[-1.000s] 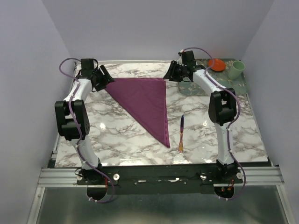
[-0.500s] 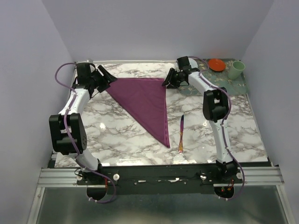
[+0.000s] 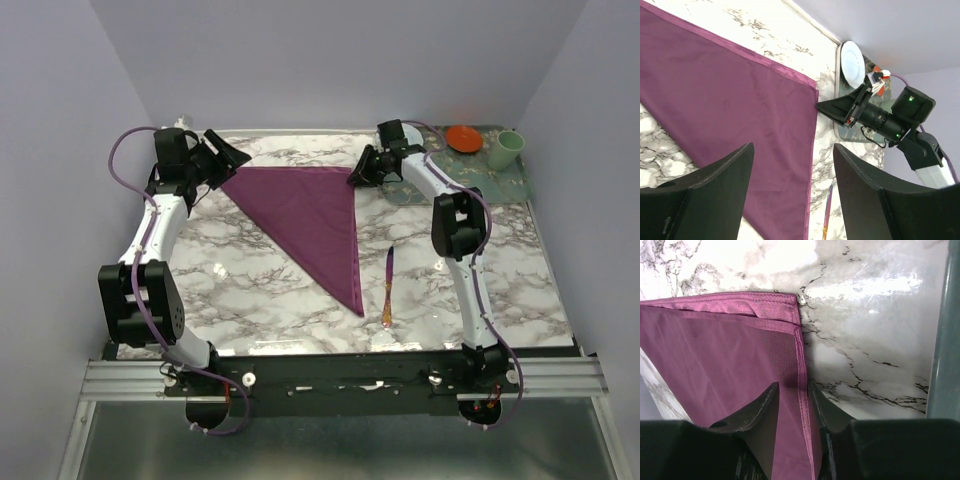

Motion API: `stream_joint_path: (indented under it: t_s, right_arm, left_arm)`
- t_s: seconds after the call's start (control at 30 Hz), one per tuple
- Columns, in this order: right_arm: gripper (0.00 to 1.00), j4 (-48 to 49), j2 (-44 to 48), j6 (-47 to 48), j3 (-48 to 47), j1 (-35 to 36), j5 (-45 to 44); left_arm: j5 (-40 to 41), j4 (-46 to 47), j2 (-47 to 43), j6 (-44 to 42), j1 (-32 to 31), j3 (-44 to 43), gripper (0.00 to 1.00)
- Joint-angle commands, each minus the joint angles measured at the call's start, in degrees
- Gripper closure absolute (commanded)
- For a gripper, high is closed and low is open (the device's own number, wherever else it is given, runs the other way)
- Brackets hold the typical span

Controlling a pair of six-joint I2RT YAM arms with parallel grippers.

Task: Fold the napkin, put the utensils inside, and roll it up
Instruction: Fold the napkin

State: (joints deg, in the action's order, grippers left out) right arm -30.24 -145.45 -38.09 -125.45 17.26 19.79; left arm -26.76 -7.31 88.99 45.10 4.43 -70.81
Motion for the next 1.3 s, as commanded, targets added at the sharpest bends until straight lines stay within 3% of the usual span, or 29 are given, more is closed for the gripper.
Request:
stream_joint_path:
  t_s: [0.0,0.27,0.6,1.07,1.27]
  right_arm:
    - [0.63,-2.0,-2.2,-0.2,-2.6,0.2,0.2]
    - [0.69,0.1,-2.6,0.6,-3.0,0.2,-1.0]
    - [0.87,1.9,-3.4,2.9,-6.4,0.2,-1.9]
    - [0.98,3.3,-5.9,2.8,-8.9,0.1,-0.2]
    - [0.98,3.3,-6.5,2.3,-9.8,0.1,-0.4]
  left_arm:
    - [-2.4,1.5,-2.7,1.1,0.0,-0.7,0.27]
    - [-2.9,1.3,-2.4,0.7,0.0,-0.9,0.28]
    - [-3.4,1.2,-2.0,0.3,0.0,-0.6,0.27]
    - [-3.2,1.2,-1.6,0.4,0.1,0.2,0.28]
    - [-3.3,1.2,-1.5,0.4,0.1,0.3,0.28]
